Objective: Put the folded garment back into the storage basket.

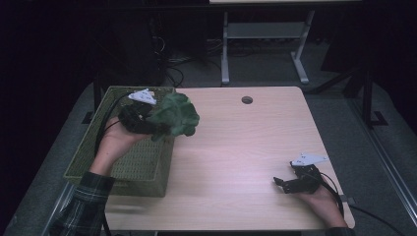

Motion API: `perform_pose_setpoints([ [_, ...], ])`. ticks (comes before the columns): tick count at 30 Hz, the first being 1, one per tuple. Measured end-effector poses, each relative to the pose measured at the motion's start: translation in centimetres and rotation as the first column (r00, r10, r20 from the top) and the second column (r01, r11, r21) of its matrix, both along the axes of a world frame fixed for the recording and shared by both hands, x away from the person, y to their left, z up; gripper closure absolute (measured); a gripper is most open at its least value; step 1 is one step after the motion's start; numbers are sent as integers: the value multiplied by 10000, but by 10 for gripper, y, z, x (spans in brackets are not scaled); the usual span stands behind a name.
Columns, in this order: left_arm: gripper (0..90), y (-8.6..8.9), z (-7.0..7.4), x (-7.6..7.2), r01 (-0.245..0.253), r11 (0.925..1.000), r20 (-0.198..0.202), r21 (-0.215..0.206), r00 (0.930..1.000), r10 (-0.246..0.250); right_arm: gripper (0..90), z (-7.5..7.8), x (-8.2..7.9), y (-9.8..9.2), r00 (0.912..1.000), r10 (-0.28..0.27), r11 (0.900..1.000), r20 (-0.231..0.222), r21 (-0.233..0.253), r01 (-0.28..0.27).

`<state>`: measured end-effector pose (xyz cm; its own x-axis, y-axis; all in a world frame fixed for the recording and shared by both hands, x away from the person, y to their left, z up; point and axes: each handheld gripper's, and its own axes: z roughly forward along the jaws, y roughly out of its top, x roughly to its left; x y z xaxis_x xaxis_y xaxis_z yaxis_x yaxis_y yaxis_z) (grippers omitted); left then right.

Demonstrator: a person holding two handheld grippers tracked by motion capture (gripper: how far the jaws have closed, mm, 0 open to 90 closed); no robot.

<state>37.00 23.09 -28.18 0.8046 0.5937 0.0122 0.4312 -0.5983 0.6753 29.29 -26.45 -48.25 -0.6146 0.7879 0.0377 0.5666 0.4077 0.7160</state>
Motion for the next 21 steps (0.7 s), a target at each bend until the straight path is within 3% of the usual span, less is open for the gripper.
perform_pose_setpoints([
  [12, 684, 42, -2, -4, -1018, 9948, 75, -83, 9948, 1019, 91, 0, 0, 0, 10000, -26, 10000, -9, 0, 26],
  [21, 684, 74, -22, -3, -1929, 9811, -104, -122, 9812, 1928, 91, 0, 0, 0, 10000, -30, 10000, -14, 2, 30],
])
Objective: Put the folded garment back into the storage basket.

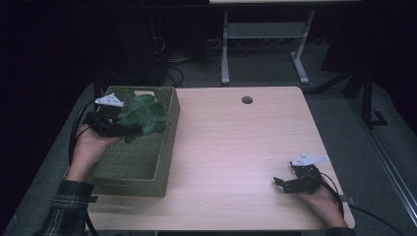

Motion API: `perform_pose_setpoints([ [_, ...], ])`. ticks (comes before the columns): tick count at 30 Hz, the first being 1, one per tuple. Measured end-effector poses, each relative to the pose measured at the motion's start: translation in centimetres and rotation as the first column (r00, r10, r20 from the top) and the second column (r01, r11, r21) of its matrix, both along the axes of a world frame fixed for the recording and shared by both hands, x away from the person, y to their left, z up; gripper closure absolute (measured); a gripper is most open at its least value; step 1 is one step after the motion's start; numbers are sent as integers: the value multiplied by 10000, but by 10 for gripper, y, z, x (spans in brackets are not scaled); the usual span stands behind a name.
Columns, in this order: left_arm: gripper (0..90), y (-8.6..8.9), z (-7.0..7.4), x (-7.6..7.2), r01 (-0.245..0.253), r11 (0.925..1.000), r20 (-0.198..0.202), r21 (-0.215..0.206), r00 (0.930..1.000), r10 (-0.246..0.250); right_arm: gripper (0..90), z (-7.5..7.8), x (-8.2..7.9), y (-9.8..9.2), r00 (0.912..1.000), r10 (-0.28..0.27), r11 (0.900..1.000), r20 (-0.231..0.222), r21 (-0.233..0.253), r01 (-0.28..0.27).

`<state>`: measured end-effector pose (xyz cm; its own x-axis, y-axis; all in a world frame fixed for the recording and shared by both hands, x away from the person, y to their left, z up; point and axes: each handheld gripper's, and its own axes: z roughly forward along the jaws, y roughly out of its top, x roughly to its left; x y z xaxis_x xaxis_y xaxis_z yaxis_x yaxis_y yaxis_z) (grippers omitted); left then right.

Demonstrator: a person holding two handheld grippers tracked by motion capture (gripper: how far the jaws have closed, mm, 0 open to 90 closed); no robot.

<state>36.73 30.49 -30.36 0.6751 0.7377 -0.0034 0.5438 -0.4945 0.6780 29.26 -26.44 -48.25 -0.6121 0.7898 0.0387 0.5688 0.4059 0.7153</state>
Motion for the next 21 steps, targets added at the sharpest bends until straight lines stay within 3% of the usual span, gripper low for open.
perform_pose_setpoints([
  [6, 684, 14, -14, 3, -470, 9989, -128, -39, 9988, 470, 92, 0, 0, 0, 10000, -1, 10000, -3, -3, 1],
  [13, 684, 31, -44, 9, -1036, 9945, -609, 159, 9927, 1044, 91, 0, 0, 0, 10000, -2, 10000, -7, -2, 2],
  [21, 682, 37, -69, 16, -1000, 9939, -1062, 471, 9888, 1045, 92, 0, 0, 0, 10000, 1, 10000, -10, 1, -1],
])
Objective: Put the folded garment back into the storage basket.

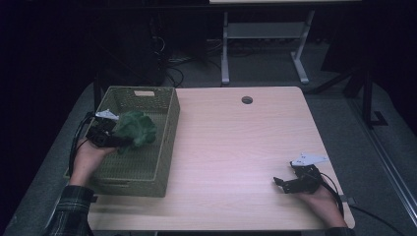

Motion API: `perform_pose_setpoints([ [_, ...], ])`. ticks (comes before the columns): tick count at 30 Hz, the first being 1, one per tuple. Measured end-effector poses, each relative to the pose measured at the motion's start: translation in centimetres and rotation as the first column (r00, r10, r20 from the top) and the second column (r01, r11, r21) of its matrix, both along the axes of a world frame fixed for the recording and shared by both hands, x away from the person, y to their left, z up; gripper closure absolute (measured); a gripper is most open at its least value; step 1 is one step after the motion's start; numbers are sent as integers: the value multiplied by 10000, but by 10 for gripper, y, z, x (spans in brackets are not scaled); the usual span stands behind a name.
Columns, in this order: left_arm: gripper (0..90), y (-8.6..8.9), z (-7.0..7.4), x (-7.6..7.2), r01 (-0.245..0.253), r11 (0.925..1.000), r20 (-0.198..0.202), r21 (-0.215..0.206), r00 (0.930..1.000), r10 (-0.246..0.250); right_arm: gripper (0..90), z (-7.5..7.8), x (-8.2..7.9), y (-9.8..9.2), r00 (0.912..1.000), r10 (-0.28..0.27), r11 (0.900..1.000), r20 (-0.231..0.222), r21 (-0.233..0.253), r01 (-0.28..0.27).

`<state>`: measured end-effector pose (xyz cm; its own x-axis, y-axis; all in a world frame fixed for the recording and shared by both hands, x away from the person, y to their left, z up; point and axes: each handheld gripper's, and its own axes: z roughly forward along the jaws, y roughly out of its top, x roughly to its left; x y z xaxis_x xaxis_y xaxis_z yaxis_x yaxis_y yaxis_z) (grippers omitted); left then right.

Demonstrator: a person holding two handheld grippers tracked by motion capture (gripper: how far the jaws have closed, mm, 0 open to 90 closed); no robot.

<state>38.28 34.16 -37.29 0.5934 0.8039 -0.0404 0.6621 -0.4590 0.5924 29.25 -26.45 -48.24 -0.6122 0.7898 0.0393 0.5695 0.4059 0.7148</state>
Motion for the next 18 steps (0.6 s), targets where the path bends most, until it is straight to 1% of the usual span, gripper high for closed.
perform_pose_setpoints([
  [2, 681, 1, -9, 2, 6, 9999, -225, 132, 9997, -3, 92, 0, 0, 0, 10000, -1, 10000, 9, -2, 1],
  [5, 678, 3, -18, 4, 23, 9999, -353, 103, 9994, -20, 92, 0, 0, 0, 10000, -6, 10000, -5, 1, 6],
  [6, 677, 3, -18, 4, 23, 9999, -353, 103, 9994, -20, 92, 0, 0, 0, 10000, -4, 10000, 7, 2, 4],
  [7, 676, 3, -23, 5, -34, 9998, -542, 181, 9985, 44, 92, 0, 0, 0, 10000, -5, 10000, 3, 0, 5],
  [14, 659, 0, -31, 9, 53, 9973, -1112, 733, 9938, 29, 92, 0, 0, 0, 10000, 42, 10000, 63, -18, -41],
  [17, 630, 0, -34, 9, 8, 9973, -1390, 741, 9902, 96, 92, 0, 0, 0, 10000, 37, 10000, 60, -17, -37],
  [18, 612, 0, -35, 9, 24, 9966, -1428, 825, 9897, 94, 92, 0, 0, 0, 10000, 34, 10000, 59, -19, -34],
])
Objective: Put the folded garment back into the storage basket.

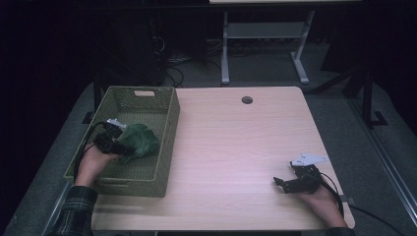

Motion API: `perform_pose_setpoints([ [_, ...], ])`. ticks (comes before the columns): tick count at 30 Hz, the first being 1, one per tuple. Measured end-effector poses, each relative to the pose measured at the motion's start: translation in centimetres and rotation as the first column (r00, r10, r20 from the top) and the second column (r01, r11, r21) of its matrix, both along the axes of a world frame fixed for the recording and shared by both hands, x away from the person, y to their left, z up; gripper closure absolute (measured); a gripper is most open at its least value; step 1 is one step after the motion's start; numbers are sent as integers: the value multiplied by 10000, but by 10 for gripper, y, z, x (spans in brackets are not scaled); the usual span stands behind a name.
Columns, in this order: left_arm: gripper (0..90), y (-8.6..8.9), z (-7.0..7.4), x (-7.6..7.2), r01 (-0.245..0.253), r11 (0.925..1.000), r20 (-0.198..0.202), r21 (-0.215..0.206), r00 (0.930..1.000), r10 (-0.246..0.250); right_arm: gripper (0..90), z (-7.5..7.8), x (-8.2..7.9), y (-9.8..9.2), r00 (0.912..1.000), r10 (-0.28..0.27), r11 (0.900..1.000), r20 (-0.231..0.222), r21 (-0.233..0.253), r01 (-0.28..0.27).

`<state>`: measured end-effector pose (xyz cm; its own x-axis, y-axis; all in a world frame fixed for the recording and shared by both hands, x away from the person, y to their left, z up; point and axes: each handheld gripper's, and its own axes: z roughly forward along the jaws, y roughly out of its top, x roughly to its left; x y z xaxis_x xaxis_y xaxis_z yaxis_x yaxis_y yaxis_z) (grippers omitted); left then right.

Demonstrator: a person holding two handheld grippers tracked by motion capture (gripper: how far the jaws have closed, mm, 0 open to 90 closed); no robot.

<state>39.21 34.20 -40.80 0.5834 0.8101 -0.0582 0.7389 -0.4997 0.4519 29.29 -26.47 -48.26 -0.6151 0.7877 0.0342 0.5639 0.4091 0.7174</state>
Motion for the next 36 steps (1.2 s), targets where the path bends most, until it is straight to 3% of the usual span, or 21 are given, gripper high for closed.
perform_pose_setpoints([
  [7, 406, 1, 0, 0, -151, 9997, 256, -167, 9996, 156, 92, 0, 0, 0, 10000, 5, 10000, 3, 0, -5],
  [11, 267, 3, 4, -2, -281, 9990, 898, -348, 9955, 311, 92, 0, 0, 0, 10000, 3, 10000, 4, 0, -3],
  [15, 168, 5, 11, -5, -412, 9978, 1548, -514, 9867, 487, 92, 0, 0, 0, 10000, 3, 10000, 3, 2, -3],
  [25, 161, -14, 38, -13, 229, 9955, 2461, -914, 9692, 3, 92, 0, 0, 0, 10000, -2, 10000, -19, -8, 2],
  [36, 133, -54, 65, -18, 1133, 9824, 3007, -1487, 9516, -642, 92, 0, 0, 0, 10000, -7, 10000, 4, 6, 7],
])
